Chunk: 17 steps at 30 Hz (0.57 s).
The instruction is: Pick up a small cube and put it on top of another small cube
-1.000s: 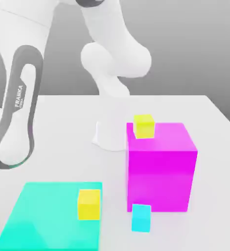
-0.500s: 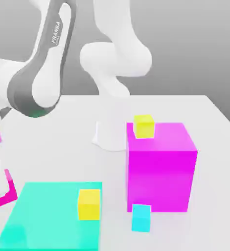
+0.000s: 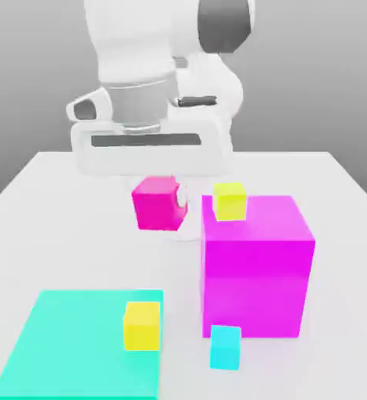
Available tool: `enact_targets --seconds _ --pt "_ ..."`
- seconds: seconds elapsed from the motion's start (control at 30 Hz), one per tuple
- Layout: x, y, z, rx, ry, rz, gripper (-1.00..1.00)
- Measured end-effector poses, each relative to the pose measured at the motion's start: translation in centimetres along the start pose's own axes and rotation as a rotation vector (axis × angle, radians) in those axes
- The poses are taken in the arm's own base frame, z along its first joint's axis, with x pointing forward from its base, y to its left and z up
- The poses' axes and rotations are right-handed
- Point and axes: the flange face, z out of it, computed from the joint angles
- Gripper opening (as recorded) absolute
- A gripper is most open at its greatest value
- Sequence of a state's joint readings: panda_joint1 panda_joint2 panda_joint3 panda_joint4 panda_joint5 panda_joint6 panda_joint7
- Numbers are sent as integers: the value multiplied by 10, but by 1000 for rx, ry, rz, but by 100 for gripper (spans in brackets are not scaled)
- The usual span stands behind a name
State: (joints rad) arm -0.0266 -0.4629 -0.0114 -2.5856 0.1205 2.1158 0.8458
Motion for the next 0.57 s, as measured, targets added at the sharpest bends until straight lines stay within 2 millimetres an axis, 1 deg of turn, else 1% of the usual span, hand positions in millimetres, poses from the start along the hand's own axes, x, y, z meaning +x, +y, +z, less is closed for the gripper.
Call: enact_targets --seconds 0.13,0.3,0.37,0.43,0.47,0.57 --pt "-56 4 -16 -27 20 -178 -100" --pt "-119 22 -28 -68 58 -386 -100" --pt "-125 25 -11 -75 65 -415 -100" --pt "-125 28 15 -77 67 -423 -100" --pt "-124 29 28 -77 67 -424 100" --pt "-124 29 28 -77 67 -424 100"
